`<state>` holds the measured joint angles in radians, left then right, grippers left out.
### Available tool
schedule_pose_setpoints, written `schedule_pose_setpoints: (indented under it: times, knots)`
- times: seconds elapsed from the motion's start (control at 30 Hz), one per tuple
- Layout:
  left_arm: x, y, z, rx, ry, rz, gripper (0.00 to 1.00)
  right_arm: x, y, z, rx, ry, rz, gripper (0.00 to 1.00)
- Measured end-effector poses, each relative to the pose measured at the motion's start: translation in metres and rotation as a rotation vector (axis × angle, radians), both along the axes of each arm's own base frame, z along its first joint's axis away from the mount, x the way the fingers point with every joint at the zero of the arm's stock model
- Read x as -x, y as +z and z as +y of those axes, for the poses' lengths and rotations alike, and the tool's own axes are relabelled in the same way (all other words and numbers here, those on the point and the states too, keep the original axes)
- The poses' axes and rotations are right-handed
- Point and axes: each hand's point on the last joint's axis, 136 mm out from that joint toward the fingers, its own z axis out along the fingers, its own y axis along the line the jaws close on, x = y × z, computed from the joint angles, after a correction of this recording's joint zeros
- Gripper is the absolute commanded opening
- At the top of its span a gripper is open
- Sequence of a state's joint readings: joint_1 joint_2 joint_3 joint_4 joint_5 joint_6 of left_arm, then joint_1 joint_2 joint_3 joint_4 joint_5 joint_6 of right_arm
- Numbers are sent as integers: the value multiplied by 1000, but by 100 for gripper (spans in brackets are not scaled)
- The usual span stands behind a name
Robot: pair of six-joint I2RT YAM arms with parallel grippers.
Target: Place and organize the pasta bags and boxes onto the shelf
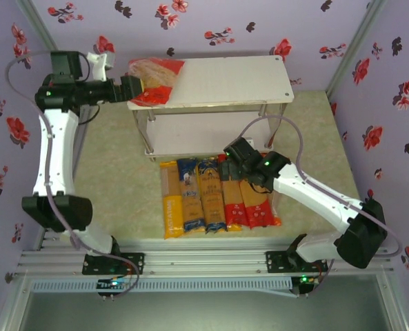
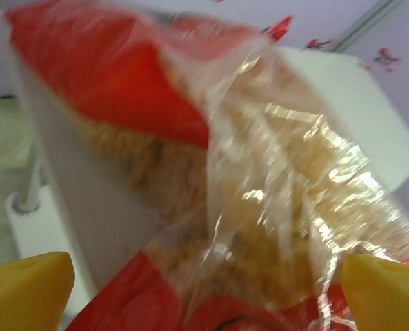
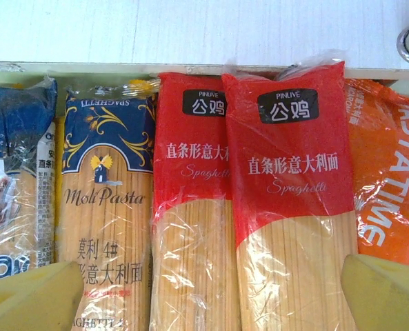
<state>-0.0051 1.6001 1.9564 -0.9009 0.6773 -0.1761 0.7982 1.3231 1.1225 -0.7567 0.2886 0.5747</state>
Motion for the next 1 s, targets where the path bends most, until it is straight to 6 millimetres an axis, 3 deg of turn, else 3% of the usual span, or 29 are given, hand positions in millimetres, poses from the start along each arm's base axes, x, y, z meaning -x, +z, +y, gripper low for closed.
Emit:
schedule_pose_setpoints:
  times: [0.1,0.27,0.4,0.53,0.67,0.8,0.87,1.0]
  knots:
    - [22,4,7,-65,80,-58,82,0,3,-1,-4,-4,-8,96]
    - [51,43,17,-94,151,-199,65,0,3,-1,-5,-3,-9,95]
    - [46,42,20,-97,180,-206,50,0,3,-1,-6,-3,-9,94]
    - [32,28,22,-94,201,-165,26,0,5,-2,-9,-4,-13,91]
    - [26,32,18,-98,212,-176,24,-1,10,-6,-5,-14,-33,92]
    - [38,63,-3,-100,182,-258,29,-1,15,-24,34,-57,-49,85]
    - [54,76,-15,-98,159,-297,30,-1,15,-37,45,-92,-38,80]
    - [110,90,-36,-90,95,-359,29,6,10,-72,27,-196,-30,80]
